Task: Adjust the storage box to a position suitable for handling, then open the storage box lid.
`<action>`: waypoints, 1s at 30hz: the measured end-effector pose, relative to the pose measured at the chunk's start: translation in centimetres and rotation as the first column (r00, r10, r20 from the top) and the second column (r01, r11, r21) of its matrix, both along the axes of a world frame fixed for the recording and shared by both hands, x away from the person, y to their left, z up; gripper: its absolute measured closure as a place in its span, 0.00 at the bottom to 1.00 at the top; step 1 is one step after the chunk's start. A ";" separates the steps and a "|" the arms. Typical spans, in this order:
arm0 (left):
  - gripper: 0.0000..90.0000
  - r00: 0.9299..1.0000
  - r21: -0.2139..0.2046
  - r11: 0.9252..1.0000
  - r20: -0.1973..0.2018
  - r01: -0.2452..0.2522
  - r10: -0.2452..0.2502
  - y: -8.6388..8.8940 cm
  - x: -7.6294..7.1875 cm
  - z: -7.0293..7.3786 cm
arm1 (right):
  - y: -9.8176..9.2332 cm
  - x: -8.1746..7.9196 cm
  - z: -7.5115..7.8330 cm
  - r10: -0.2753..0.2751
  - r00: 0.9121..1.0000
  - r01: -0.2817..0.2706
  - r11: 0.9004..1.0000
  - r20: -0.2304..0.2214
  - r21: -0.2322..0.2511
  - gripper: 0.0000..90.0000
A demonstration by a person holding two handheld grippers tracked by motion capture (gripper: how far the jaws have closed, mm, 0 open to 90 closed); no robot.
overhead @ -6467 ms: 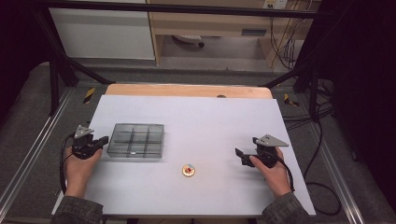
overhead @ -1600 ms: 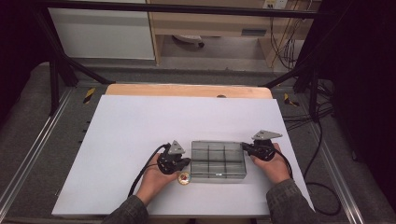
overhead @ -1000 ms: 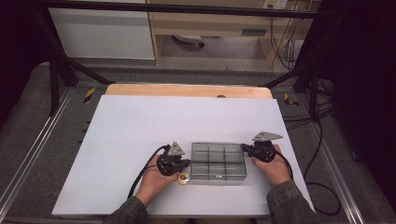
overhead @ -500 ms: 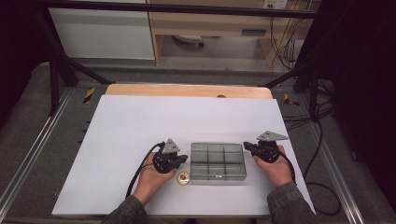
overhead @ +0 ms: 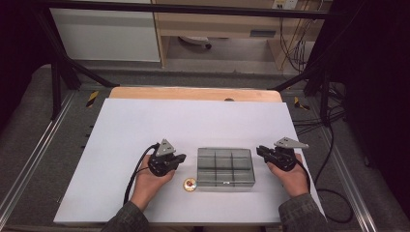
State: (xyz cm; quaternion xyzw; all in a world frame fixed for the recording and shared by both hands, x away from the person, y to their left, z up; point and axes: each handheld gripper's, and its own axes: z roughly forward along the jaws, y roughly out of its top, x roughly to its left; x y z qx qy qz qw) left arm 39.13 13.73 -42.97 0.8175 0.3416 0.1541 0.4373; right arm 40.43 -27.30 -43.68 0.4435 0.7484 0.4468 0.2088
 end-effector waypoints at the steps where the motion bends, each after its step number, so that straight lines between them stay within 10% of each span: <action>1: 0.86 1.000 -0.003 1.000 0.003 -0.006 0.006 0.1 0.0 0.1 | -0.1 0.0 0.1 -0.013 1.000 0.013 1.000 0.005 0.006 0.77; 19: 0.32 0.993 -0.025 0.994 0.055 -0.105 0.107 0.6 -0.7 0.6 | -1.2 -0.6 1.3 -0.189 0.982 0.188 0.981 0.027 0.043 0.13; 30: 0.09 0.992 -0.091 0.990 0.046 -0.110 0.115 0.4 -2.0 1.2 | -0.5 -2.5 2.8 -0.174 0.979 0.165 0.983 0.108 0.081 0.05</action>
